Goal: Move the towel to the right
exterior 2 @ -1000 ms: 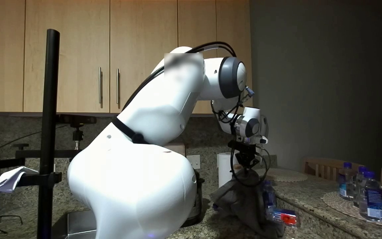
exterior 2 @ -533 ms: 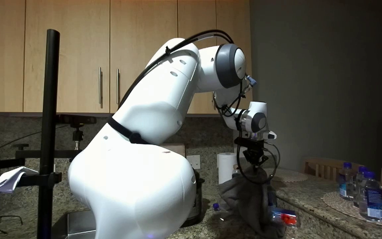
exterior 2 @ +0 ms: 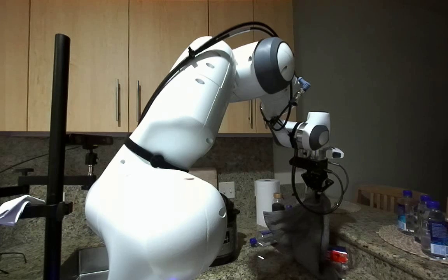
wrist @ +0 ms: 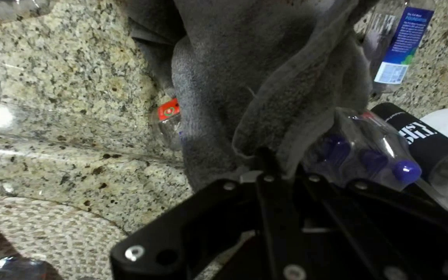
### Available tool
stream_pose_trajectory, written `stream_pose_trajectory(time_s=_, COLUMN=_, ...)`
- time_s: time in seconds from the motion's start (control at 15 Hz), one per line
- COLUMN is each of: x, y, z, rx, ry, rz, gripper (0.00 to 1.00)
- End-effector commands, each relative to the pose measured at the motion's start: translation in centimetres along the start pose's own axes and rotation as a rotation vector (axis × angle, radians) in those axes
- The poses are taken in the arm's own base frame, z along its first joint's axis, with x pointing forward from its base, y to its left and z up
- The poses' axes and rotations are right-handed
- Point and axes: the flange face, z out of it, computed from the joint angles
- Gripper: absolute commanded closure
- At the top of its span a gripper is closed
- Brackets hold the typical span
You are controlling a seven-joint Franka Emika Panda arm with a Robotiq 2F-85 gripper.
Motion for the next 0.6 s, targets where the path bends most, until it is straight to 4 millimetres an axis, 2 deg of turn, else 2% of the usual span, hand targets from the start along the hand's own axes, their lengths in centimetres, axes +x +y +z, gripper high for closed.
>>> stream_pose_trajectory(time_s=0.0, x=0.5, y=2.0, z=-3.0, rx=-0.008, ry=0.018, rz=-0.032, gripper=0.92)
stream_pose_trajectory(time_s=0.27, x=2.6, y=3.9, z=-4.4, rx=0.026, ry=0.029, rz=-0.083, gripper=0.92)
stream_pose_trajectory(time_s=0.53, x=3.3, y=4.6, z=-5.8, rx=0.024, ry=-0.013, rz=-0.119, gripper=0.92)
